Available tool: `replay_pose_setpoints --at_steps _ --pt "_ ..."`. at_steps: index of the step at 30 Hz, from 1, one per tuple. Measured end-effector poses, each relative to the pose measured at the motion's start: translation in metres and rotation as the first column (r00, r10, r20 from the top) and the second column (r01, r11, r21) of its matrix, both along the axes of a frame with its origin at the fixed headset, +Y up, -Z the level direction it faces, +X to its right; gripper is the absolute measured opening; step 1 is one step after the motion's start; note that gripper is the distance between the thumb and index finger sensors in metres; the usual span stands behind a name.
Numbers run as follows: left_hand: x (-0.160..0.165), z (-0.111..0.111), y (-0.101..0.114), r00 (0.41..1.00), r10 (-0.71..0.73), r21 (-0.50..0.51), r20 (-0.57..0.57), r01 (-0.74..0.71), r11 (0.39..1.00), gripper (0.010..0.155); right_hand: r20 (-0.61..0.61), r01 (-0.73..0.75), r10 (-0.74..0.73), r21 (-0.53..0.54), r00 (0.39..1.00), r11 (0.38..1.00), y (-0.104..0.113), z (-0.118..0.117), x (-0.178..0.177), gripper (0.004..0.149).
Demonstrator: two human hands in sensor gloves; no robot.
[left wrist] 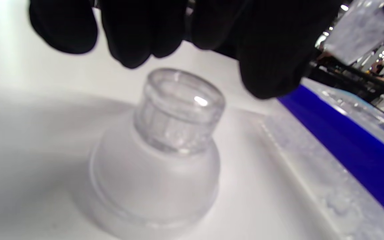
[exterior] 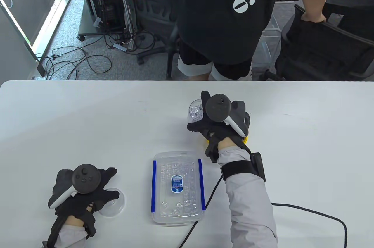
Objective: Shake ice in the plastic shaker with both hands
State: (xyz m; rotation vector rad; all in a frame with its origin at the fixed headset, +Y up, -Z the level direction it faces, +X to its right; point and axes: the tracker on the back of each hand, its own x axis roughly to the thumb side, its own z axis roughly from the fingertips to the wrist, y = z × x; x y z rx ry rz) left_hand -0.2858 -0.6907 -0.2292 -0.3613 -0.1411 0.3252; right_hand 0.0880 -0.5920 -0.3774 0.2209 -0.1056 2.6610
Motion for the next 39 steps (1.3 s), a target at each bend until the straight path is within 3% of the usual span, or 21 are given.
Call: replay_pose_setpoints --at_steps 6,11,15,19,22,29,33,36,39 --pt "0.015 -0.001 0.021 0.995 -0.099 0.015 0.021 0.099 0.995 0.082 0.019 -0.011 0.007 0.192 1.000 0.981 0.019 0.040 0.022 0.108" --pt "0.019 0.006 0.018 0.968 -0.242 -0.051 0.072 0.246 0.968 0.085 -0.008 0.026 -0.025 0.309 1.000 0.951 0.020 0.067 0.030 0.109" --pt "0.021 0.016 0.001 0.938 -0.327 -0.096 0.115 0.338 0.936 0.089 -0.015 0.058 -0.056 0.333 0.998 0.941 0.007 0.084 0.034 0.110" --pt "0.023 0.022 -0.012 0.924 -0.367 -0.078 0.109 0.375 0.924 0.086 -0.015 0.064 -0.063 0.355 0.998 0.933 -0.018 0.100 0.037 0.111" --pt "0.022 0.023 -0.014 0.919 -0.387 0.002 0.083 0.388 0.922 0.076 -0.003 0.076 -0.082 0.399 0.997 0.914 -0.033 0.110 0.041 0.110" --pt "0.022 0.018 -0.013 0.932 -0.361 0.035 0.036 0.360 0.932 0.073 -0.006 0.140 -0.151 0.400 0.989 0.906 -0.050 0.113 0.046 0.111" --pt "0.018 0.011 0.012 0.940 -0.340 0.114 -0.043 0.342 0.933 0.072 -0.015 0.163 -0.174 0.436 0.985 0.885 -0.052 0.115 0.044 0.111" --pt "0.015 0.006 0.046 0.964 -0.224 0.246 -0.146 0.255 0.935 0.071 -0.054 0.171 -0.166 0.473 0.985 0.864 -0.056 0.118 0.039 0.111" --pt "0.020 0.003 0.075 0.988 -0.057 0.370 -0.140 0.106 0.923 0.069 -0.091 0.148 -0.119 0.489 0.989 0.860 -0.055 0.121 0.032 0.112"
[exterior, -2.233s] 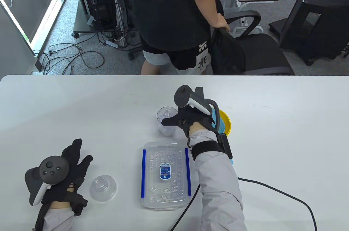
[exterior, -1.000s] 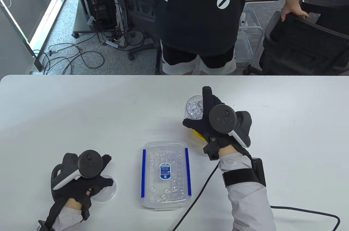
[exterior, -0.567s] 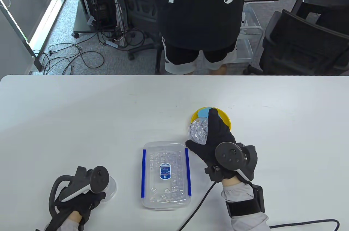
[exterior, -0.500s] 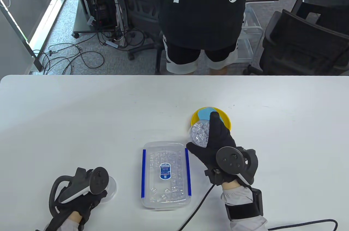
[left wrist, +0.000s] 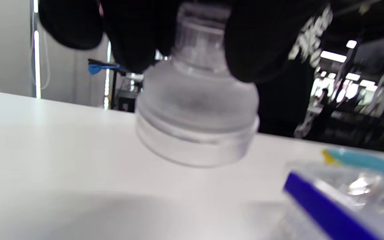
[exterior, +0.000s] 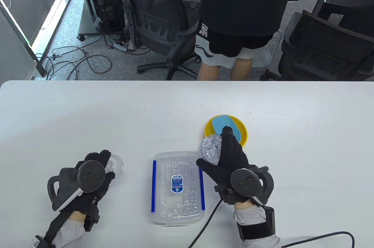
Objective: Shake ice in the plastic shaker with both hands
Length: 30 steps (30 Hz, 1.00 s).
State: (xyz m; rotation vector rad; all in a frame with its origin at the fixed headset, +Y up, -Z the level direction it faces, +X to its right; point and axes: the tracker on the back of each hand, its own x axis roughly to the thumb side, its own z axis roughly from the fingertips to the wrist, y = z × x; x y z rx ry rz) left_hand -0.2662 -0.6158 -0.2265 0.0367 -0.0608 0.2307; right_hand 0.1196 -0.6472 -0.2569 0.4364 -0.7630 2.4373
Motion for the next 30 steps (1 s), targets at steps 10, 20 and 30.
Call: replay_pose_setpoints --at_steps 10,20,30 --pt "0.059 0.006 0.008 0.638 0.670 0.078 0.379 -0.743 0.664 0.068 -0.131 -0.095 0.106 0.092 0.986 0.991 0.012 0.019 -0.029 0.112" --pt "0.094 0.009 -0.010 0.587 0.689 -0.076 0.424 -0.736 0.673 0.069 -0.270 -0.094 0.107 0.059 0.957 0.994 0.002 0.029 -0.053 0.115" --pt "0.106 0.001 -0.036 0.335 0.850 -0.261 0.407 -0.849 0.460 0.101 -0.308 -0.010 0.040 0.098 0.950 0.995 0.010 0.034 -0.047 0.117"
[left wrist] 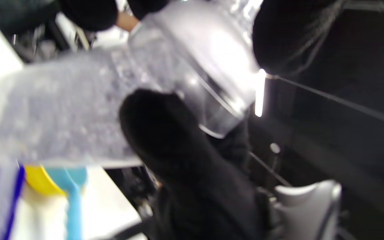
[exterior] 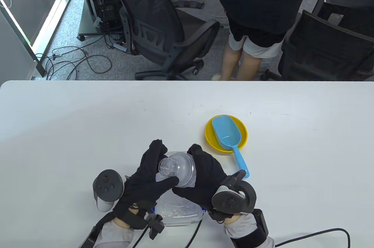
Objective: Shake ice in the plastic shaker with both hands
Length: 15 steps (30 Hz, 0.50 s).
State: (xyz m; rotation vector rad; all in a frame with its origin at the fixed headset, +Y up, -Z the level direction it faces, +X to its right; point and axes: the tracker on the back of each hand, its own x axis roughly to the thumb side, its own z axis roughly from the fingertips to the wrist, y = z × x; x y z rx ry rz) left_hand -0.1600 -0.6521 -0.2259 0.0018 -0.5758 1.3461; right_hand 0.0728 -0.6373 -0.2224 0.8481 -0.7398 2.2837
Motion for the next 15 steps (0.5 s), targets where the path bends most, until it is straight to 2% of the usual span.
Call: replay_pose_setpoints --at_steps 1,3,6,9,11,13,14,15 --pt "0.004 -0.004 -0.009 0.994 0.036 -0.076 0.107 -0.028 0.997 0.097 -0.020 0.022 -0.022 0.019 1.000 1.000 0.002 0.001 -0.001 0.117" --pt "0.010 -0.006 -0.016 0.964 0.101 -0.132 0.247 -0.070 0.989 0.096 -0.034 0.038 -0.036 0.058 0.999 0.998 0.004 0.005 -0.002 0.116" --pt "0.008 -0.006 -0.018 0.978 0.100 -0.089 0.183 -0.085 0.992 0.096 -0.043 0.067 -0.063 0.100 0.997 0.993 0.002 0.007 0.002 0.118" --pt "0.009 -0.005 -0.018 0.967 0.148 -0.104 0.209 -0.128 0.986 0.096 -0.085 0.187 -0.181 0.066 0.980 0.980 -0.005 -0.004 0.007 0.121" --pt "0.011 -0.004 -0.018 0.967 0.152 -0.091 0.203 -0.136 0.987 0.096 -0.157 0.273 -0.284 -0.086 0.946 0.958 -0.013 -0.015 0.007 0.121" --pt "0.012 -0.002 -0.018 0.971 0.136 -0.082 0.196 -0.122 0.989 0.095 -0.212 0.207 -0.286 -0.333 0.934 0.920 -0.022 -0.021 0.003 0.114" --pt "0.011 -0.001 -0.018 0.979 0.128 -0.073 0.159 -0.118 0.990 0.094 -0.162 0.222 -0.330 -0.466 0.930 0.856 -0.026 -0.022 0.004 0.113" --pt "0.010 -0.002 -0.018 0.982 0.112 -0.060 0.149 -0.104 0.993 0.094 -0.182 0.207 -0.339 -0.508 0.923 0.836 -0.027 -0.024 0.004 0.114"
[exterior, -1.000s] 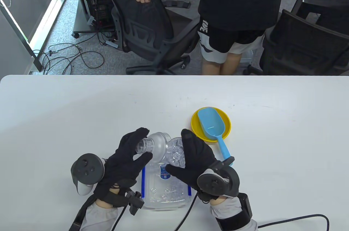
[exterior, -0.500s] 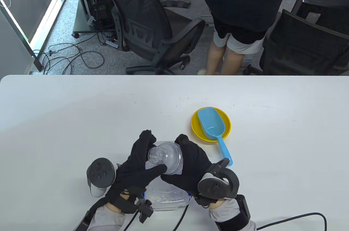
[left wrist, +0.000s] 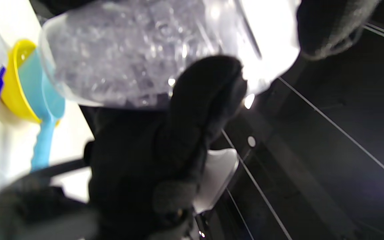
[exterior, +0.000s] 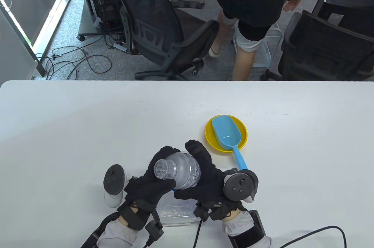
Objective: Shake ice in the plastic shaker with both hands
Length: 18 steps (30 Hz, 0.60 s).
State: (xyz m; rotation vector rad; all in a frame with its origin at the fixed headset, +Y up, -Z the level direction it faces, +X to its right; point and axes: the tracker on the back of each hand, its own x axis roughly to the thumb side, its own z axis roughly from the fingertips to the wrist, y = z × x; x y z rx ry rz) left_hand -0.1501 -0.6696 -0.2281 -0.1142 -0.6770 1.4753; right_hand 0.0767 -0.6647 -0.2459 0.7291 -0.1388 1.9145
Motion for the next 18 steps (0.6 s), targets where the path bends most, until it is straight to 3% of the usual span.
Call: replay_pose_setpoints --at_steps 1,3,9,14,18 --pt "-0.001 0.000 0.000 1.000 -0.010 0.001 0.003 0.010 1.000 0.094 -0.057 0.008 -0.010 -0.026 0.998 1.000 0.000 -0.001 -0.001 0.114" --pt "-0.003 -0.002 0.001 1.000 -0.010 -0.025 0.010 0.011 1.000 0.093 0.024 -0.016 0.016 0.013 1.000 1.000 0.004 0.003 0.000 0.113" --pt "-0.013 -0.004 0.011 0.999 -0.047 0.007 0.015 0.047 0.999 0.090 0.114 -0.149 0.135 0.131 0.984 0.980 0.020 0.013 0.000 0.112" --pt "-0.013 -0.003 0.013 0.993 -0.113 0.056 -0.041 0.116 0.992 0.090 0.147 -0.185 0.163 0.153 0.976 0.971 0.022 0.015 0.001 0.111" --pt "-0.010 -0.006 0.008 0.994 -0.107 0.024 0.013 0.107 0.994 0.091 0.152 -0.191 0.168 0.147 0.974 0.971 0.021 0.013 0.001 0.110"
